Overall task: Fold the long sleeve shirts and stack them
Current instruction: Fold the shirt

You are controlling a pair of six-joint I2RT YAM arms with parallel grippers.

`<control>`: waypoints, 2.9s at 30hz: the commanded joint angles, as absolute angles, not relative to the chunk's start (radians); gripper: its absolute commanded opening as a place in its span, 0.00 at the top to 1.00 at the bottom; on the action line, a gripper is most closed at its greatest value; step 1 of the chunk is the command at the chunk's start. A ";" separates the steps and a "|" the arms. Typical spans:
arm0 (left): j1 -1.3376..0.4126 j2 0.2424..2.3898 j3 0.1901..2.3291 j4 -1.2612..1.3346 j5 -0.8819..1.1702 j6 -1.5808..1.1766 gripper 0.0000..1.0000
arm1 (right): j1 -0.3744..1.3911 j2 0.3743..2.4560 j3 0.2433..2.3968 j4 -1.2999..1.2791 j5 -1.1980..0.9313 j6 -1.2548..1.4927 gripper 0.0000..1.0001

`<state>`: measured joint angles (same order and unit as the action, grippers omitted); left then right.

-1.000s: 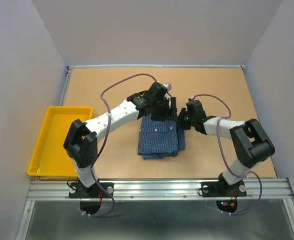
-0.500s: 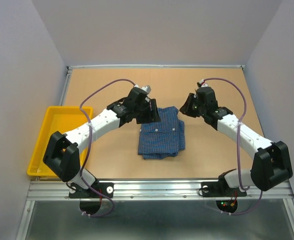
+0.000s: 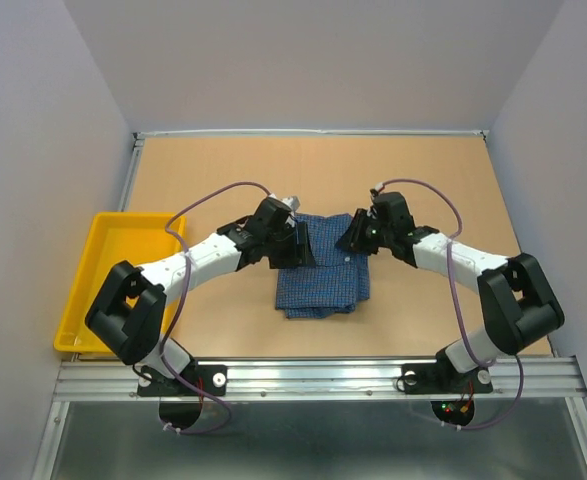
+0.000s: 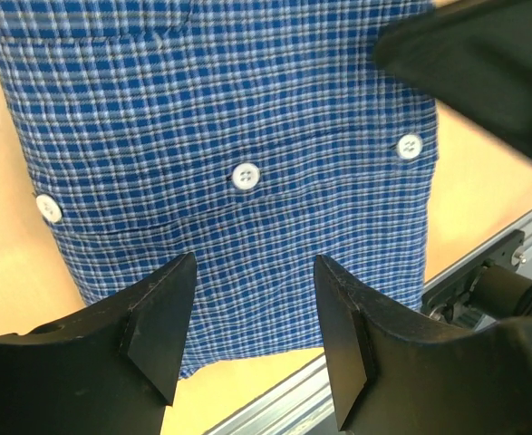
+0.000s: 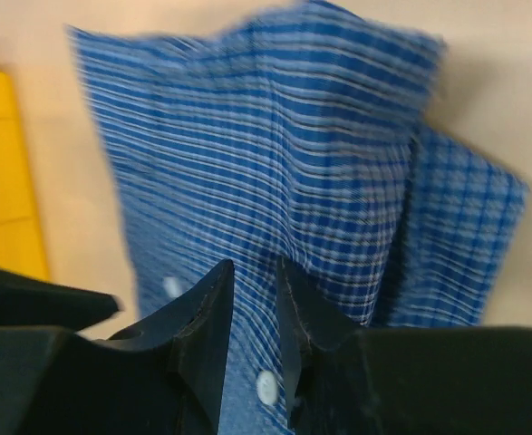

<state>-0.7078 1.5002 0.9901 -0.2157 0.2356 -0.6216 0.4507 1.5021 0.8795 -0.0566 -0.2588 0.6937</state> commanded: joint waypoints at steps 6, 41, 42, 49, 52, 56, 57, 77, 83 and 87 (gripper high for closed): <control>-0.719 1.306 0.819 -0.167 0.227 -0.575 0.28 | 0.367 1.479 0.712 0.060 -0.259 0.655 0.69; -0.916 1.309 0.598 -0.195 0.236 -0.781 0.43 | 0.546 1.127 0.595 -0.141 -0.479 0.850 0.55; -0.916 1.292 0.594 -0.202 0.210 -0.807 0.43 | 0.549 1.126 0.591 -0.141 -0.473 0.850 0.55; -0.914 1.235 0.548 -0.192 0.149 -0.890 0.43 | 0.548 1.108 0.529 -0.137 -0.427 0.871 0.55; -0.914 1.250 0.552 -0.173 0.146 -0.902 0.43 | 0.548 1.101 0.519 -0.132 -0.414 0.876 0.56; -0.914 1.246 0.535 -0.097 0.155 -0.958 0.44 | 0.548 1.083 0.502 -0.123 -0.397 0.894 0.56; -0.914 1.233 0.529 -0.088 0.147 -0.972 0.45 | 0.548 1.075 0.496 -0.120 -0.385 0.902 0.56; -0.874 1.109 0.345 0.095 0.092 -1.215 0.55 | 0.549 1.072 0.433 0.017 -0.408 0.963 0.57; -0.870 1.135 0.331 0.156 0.090 -1.236 0.59 | 0.548 1.075 0.408 0.051 -0.413 0.977 0.57; -0.865 1.163 0.334 0.181 0.087 -1.239 0.64 | 0.548 1.066 0.402 0.060 -0.419 0.980 0.57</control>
